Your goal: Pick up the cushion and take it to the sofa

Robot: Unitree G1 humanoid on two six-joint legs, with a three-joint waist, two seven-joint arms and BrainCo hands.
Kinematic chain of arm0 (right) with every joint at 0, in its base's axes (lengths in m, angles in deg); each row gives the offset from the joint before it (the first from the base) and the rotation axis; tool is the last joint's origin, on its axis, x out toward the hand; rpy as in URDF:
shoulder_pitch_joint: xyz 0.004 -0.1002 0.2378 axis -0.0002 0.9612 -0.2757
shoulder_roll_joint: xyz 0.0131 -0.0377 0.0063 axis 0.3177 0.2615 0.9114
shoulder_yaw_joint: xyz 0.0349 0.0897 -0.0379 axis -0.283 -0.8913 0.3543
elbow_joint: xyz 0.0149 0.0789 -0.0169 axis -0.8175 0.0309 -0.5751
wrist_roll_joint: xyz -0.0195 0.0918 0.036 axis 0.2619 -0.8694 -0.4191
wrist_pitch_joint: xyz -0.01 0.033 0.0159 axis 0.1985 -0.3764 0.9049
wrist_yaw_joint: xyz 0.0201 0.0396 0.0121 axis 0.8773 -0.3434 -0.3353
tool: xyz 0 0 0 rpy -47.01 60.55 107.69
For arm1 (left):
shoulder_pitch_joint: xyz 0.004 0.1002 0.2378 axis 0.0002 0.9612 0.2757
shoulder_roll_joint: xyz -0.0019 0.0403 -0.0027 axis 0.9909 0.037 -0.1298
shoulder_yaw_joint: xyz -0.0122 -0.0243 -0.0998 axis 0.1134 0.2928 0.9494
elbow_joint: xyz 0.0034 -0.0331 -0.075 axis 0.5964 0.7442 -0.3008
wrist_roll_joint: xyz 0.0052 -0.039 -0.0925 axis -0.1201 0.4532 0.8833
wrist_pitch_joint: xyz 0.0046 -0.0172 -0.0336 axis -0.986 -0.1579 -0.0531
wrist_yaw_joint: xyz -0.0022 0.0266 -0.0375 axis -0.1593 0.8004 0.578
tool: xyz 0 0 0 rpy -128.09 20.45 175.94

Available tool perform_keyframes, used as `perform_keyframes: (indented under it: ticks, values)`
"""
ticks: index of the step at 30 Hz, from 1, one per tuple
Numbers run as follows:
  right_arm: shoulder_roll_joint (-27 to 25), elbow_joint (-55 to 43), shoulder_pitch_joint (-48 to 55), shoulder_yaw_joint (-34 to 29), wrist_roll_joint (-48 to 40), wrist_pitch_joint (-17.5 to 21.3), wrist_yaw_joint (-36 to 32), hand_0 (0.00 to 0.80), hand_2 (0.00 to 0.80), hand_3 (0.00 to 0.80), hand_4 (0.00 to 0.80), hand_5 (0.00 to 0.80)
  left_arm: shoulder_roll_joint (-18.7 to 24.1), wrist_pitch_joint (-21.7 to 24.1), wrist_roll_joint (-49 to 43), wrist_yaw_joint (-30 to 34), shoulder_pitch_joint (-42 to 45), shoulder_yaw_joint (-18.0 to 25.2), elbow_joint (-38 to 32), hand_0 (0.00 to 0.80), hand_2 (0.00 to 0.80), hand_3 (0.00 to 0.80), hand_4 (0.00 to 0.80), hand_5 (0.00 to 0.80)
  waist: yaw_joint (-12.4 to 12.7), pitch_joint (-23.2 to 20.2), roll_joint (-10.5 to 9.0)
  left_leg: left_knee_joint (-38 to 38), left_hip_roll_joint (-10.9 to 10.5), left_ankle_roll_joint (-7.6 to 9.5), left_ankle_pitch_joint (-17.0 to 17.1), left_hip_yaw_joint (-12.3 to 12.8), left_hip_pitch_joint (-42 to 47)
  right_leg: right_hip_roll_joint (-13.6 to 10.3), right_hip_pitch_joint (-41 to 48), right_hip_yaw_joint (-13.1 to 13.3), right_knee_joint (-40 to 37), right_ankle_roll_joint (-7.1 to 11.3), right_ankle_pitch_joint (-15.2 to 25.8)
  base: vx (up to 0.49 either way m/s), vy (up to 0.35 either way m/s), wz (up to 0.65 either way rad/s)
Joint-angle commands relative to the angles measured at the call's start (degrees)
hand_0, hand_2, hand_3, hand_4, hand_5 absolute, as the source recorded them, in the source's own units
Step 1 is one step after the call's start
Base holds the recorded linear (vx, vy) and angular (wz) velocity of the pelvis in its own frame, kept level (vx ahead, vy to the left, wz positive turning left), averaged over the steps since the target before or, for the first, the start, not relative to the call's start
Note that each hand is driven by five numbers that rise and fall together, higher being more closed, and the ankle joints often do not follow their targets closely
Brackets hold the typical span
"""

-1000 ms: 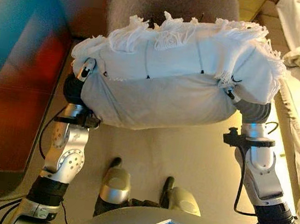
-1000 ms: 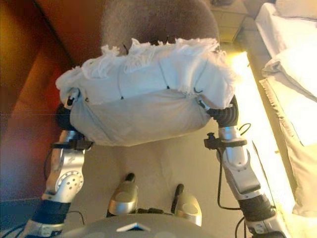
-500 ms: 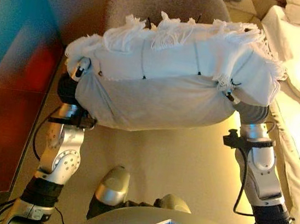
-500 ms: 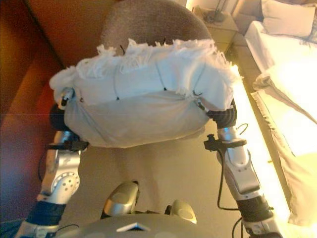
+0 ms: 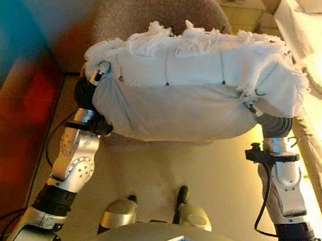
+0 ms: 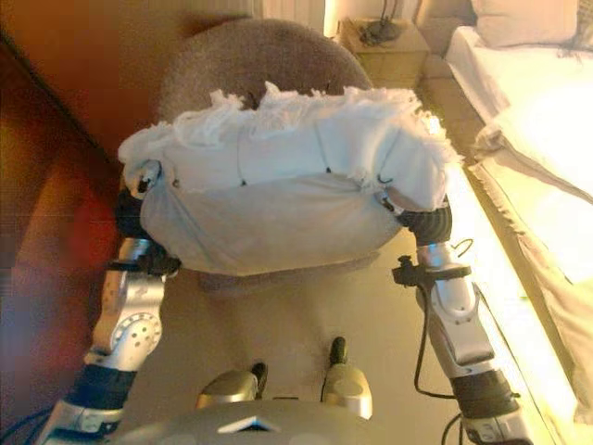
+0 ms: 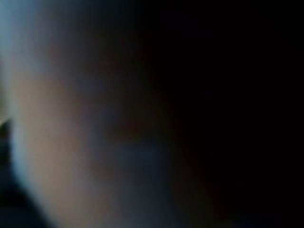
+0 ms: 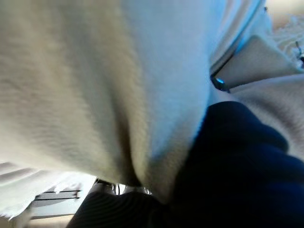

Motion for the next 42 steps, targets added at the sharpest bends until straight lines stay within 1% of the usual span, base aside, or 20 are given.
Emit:
perform_keyframes:
  ticks: [1,7,8,10,11,13,14,15,17,18,21,22,25,27,29,34,37,38,40,42]
  values:
    - [2.3,-6.3,-3.1,2.2,-1.2,4.7,-5.5,0.800,0.800,0.800,0.800,0.800,2.0,3.3,-1.8,2.2,-4.7,0.0,-6.7,0.800,0.800,0.800,0.800,0.800,-0.4,-1.5,-4.21,1.2,-4.3,5.28,-9.5,1.3,5.9,-5.0,-9.5,2.8,-8.1,5.90,11.3,0.550,-0.208,0.36]
    - [2.9,-6.7,-1.0,1.6,-1.7,4.4,-6.6,0.800,0.800,0.800,0.800,0.800,2.4,3.3,-0.5,4.6,-1.5,2.2,-7.1,0.800,0.800,0.800,0.800,0.800,-1.9,-0.7,-3.03,6.0,-3.2,5.17,-10.8,1.3,8.5,-3.8,-10.3,2.2,-8.1,4.62,10.1,0.629,-0.279,0.05]
    - [2.6,-6.6,-1.1,2.0,-1.3,4.1,-5.6,0.800,0.800,0.800,0.800,0.800,2.1,4.1,-0.5,4.3,-1.6,2.0,-6.2,0.800,0.800,0.800,0.800,0.800,-2.8,-1.8,-2.27,6.8,-2.3,4.84,-8.6,0.6,10.6,-2.3,-9.4,3.4,-7.5,4.48,9.9,0.692,-0.337,0.43]
    - [2.9,-6.8,-1.3,2.0,-1.3,2.8,-4.8,0.800,0.800,0.800,0.800,0.800,1.4,3.5,-0.4,3.5,-1.7,1.5,-6.5,0.800,0.800,0.800,0.800,0.800,-3.9,-2.6,-1.28,8.5,0.3,2.50,-2.8,-0.1,12.6,-0.2,-8.3,4.4,-3.1,3.39,8.2,0.778,-0.392,0.53]
    - [2.9,-7.1,-0.7,1.8,-0.8,2.7,-4.6,0.800,0.800,0.800,0.800,0.800,1.4,3.6,-0.3,3.9,-1.4,1.1,-6.7,0.800,0.800,0.800,0.800,0.800,-4.4,-2.9,-0.80,9.8,1.6,0.87,1.8,-0.5,12.3,1.0,-7.9,5.0,-1.5,2.46,6.8,0.580,-0.331,0.73]
    - [2.2,-6.3,-0.6,1.3,-1.4,3.3,-6.0,0.800,0.800,0.800,0.800,0.800,1.1,4.2,-0.8,2.9,-1.5,-0.1,-7.3,0.800,0.800,0.800,0.800,0.800,-4.1,-3.5,-0.83,17.4,1.9,-2.97,12.5,0.0,9.2,2.3,-4.8,2.2,-1.7,0.51,4.5,0.493,-0.343,0.72]
    - [1.6,-6.2,-0.8,1.3,-1.6,3.6,-6.3,0.800,0.800,0.800,0.800,0.800,0.7,4.0,-1.6,2.0,-2.2,-0.4,-7.9,0.800,0.800,0.800,0.800,0.800,-3.5,-3.3,-2.02,22.3,1.2,-3.26,13.1,0.7,5.8,1.8,-2.8,1.6,-2.6,-0.19,4.0,0.371,-0.324,0.22]
    - [1.6,-5.8,-1.2,1.7,-0.9,4.3,-6.3,0.800,0.800,0.800,0.800,0.800,0.2,4.1,-2.5,1.7,-2.7,-0.4,-8.1,0.800,0.800,0.800,0.800,0.800,-2.3,-2.9,-3.50,28.0,0.2,-2.77,11.4,2.2,1.2,0.6,-0.7,0.1,-3.2,-0.69,3.5,0.320,-0.313,-0.24]
    - [1.5,-6.0,-2.6,4.0,0.0,5.0,-5.3,0.800,0.800,0.800,0.800,0.800,0.4,3.9,-4.0,0.5,-2.6,0.0,-8.8,0.800,0.800,0.800,0.800,0.800,0.8,-1.5,-5.73,30.4,-2.0,-0.64,8.0,3.1,-6.2,-0.6,2.2,-1.8,-3.8,-1.05,2.1,0.280,-0.290,-0.48]
    - [1.2,-6.4,-2.9,4.6,-0.1,5.0,-4.9,0.800,0.800,0.800,0.800,0.800,0.8,3.8,-3.9,0.8,-2.1,0.6,-9.1,0.800,0.800,0.800,0.800,0.800,1.6,-1.1,-5.88,30.5,-2.3,-0.36,7.1,3.4,-7.5,-0.5,2.8,-2.0,-3.9,-1.19,1.6,0.255,-0.223,-0.58]
    - [0.7,-6.7,-4.4,6.4,-0.4,3.6,-2.6,0.800,0.800,0.800,0.800,0.800,2.6,3.7,-1.9,3.4,1.0,3.2,-9.7,0.800,0.800,0.800,0.800,0.800,4.6,-0.2,-5.70,22.2,-1.1,-0.41,6.3,3.0,-11.2,0.7,5.1,-1.6,-4.4,-1.14,0.2,0.289,-0.118,-0.39]
    - [0.8,-6.4,-5.2,7.1,-0.2,2.7,-1.5,0.800,0.800,0.800,0.800,0.800,2.8,2.8,-0.6,4.1,1.9,4.0,-10.2,0.800,0.800,0.800,0.800,0.800,5.4,-0.6,-4.80,12.2,0.4,-0.58,7.4,2.2,-9.9,1.9,5.8,-1.6,-4.6,-0.91,-0.8,0.303,-0.012,-0.24]
    - [2.8,-5.3,-5.5,9.4,2.4,2.1,-0.2,0.800,0.800,0.800,0.800,0.800,2.1,2.6,-0.8,4.5,1.8,3.6,-10.5,0.800,0.800,0.800,0.800,0.800,6.5,-1.7,-2.29,-6.4,2.0,-2.17,10.8,1.0,-5.7,4.9,7.5,-1.3,-4.9,-0.81,-3.2,0.331,0.069,-0.42]
    - [3.6,-5.0,-5.2,10.2,4.5,1.7,0.9,0.800,0.800,0.800,0.800,0.800,1.5,1.5,-0.5,4.1,1.1,2.8,-10.7,0.800,0.800,0.800,0.800,0.800,6.9,-2.0,-1.48,-13.2,2.8,-3.24,13.1,0.9,-4.9,6.2,8.8,-1.6,-4.4,-0.82,-4.8,0.302,0.067,-0.19]
    - [3.9,-5.2,-4.5,10.7,6.2,1.6,2.6,0.800,0.800,0.800,0.800,0.800,1.2,1.4,-1.2,3.2,-0.7,0.9,-10.2,0.800,0.800,0.800,0.800,0.800,7.1,-1.8,-0.93,-16.8,3.1,-4.47,17.5,0.8,-7.0,8.2,11.4,-0.5,-4.3,-1.63,-7.1,0.319,0.055,0.11]
    - [3.3,-5.6,-3.7,10.1,6.3,1.3,3.0,0.800,0.800,0.800,0.800,0.800,0.9,2.0,-0.1,1.9,-1.3,0.1,-9.2,0.800,0.800,0.800,0.800,0.800,8.2,-0.7,-0.79,-17.6,2.9,-5.16,22.2,0.6,-13.9,10.7,14.6,1.6,-2.4,-3.08,-11.1,0.286,0.029,0.18]
    - [3.0,-6.1,-2.9,9.5,6.5,0.8,2.3,0.800,0.800,0.800,0.800,0.800,0.9,2.5,1.0,2.9,-0.3,0.8,-9.1,0.800,0.800,0.800,0.800,0.800,9.0,0.4,-1.13,-14.2,3.7,-5.21,22.4,0.7,-16.5,11.0,15.5,1.5,-0.1,-3.84,-13.7,0.288,0.037,0.11]
    - [2.6,-6.3,-2.4,9.0,6.0,0.8,1.7,0.800,0.800,0.800,0.800,0.800,1.1,2.2,1.8,2.7,-0.3,1.2,-9.1,0.800,0.800,0.800,0.800,0.800,8.7,0.7,-1.73,-9.7,3.3,-4.36,20.2,2.2,-17.2,10.2,15.5,0.9,1.0,-3.65,-14.2,0.494,0.085,0.10]
    - [0.9,-7.7,-1.1,7.0,2.3,0.5,-0.7,0.800,0.800,0.800,0.800,0.800,1.9,1.5,3.0,2.4,0.3,2.2,-10.2,0.800,0.800,0.800,0.800,0.800,7.9,0.8,-4.40,1.0,2.0,-0.79,10.8,6.4,-17.0,7.0,15.7,-0.9,3.1,-2.81,-14.7,0.355,0.103,0.11]
    - [0.9,-8.1,0.2,5.4,0.7,0.3,-3.1,0.800,0.800,0.800,0.800,0.800,2.1,2.5,2.6,1.9,1.7,1.5,-10.5,0.800,0.800,0.800,0.800,0.800,7.0,-0.4,-5.31,-1.9,2.4,-0.14,8.3,9.3,-13.9,6.6,16.2,-2.1,5.5,-1.72,-15.8,0.502,0.150,0.06]
